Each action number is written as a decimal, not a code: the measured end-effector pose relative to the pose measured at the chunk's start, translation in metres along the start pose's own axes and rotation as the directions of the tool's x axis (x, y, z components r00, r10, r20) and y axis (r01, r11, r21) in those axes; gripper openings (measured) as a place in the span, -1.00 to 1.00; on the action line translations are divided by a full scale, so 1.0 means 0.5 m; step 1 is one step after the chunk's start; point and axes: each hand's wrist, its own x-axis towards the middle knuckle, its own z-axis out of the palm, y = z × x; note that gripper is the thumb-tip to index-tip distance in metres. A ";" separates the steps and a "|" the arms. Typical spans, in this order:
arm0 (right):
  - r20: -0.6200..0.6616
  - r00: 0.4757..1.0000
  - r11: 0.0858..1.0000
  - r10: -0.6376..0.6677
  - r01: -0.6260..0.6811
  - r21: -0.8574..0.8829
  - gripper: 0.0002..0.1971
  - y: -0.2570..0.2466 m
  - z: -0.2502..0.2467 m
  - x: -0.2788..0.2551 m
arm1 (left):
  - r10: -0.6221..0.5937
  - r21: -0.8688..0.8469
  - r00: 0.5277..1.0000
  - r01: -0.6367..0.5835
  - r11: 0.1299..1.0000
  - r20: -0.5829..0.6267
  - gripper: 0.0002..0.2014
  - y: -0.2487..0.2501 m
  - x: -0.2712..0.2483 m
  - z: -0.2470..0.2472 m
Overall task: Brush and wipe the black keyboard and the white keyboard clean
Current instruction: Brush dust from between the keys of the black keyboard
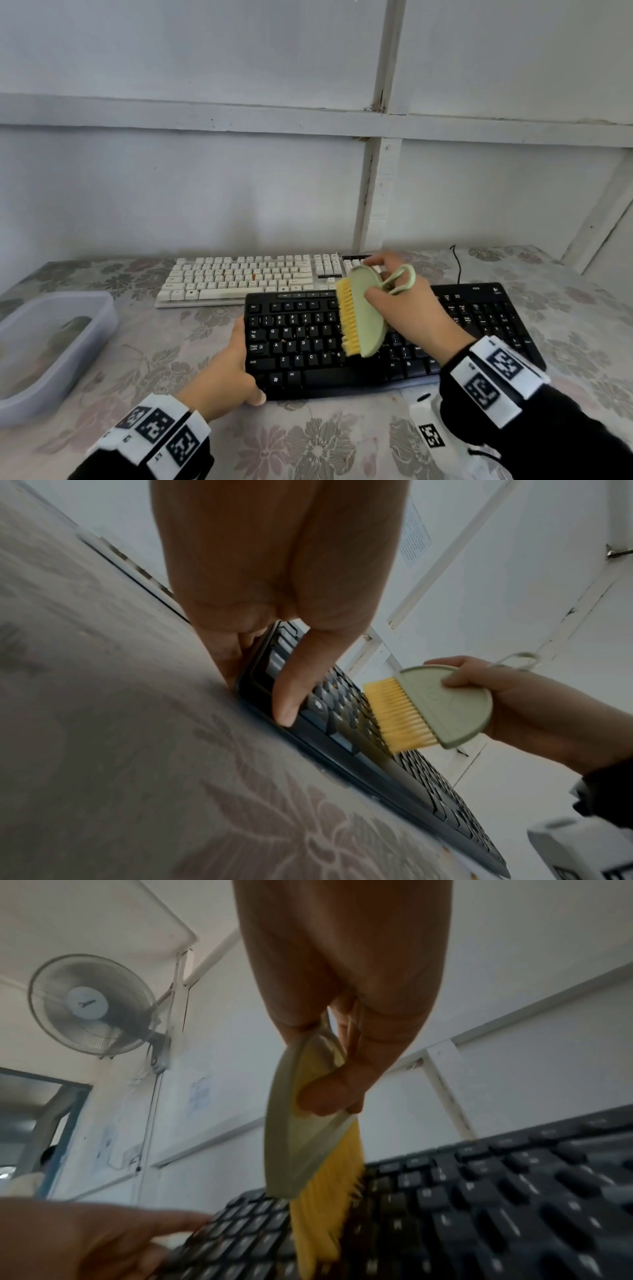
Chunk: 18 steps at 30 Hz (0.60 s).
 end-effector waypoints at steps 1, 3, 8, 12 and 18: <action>0.031 1.000 1.000 0.003 -0.002 -0.013 -0.70 0.006 0.007 -0.008 | -0.003 -0.003 1.000 0.003 1.000 0.004 0.14 0.000 0.000 -0.001; 0.096 0.995 0.998 0.006 0.000 -0.059 -0.72 0.015 0.017 -0.031 | -0.010 -0.011 1.000 0.010 1.000 0.003 0.13 -0.001 0.002 -0.003; 0.249 0.967 0.997 0.053 -0.037 -0.067 -0.79 0.012 0.008 -0.072 | -0.013 0.008 1.000 0.012 1.000 0.003 0.13 0.000 0.001 -0.003; 0.075 0.997 0.999 0.016 -0.018 0.027 -0.80 -0.021 -0.022 -0.040 | -0.020 0.022 1.000 0.020 1.000 0.011 0.13 0.006 -0.003 -0.003; -0.021 1.000 0.999 -0.002 0.003 0.035 -0.69 -0.020 0.005 0.021 | -0.007 0.032 1.000 0.006 0.999 0.019 0.12 0.010 -0.006 -0.004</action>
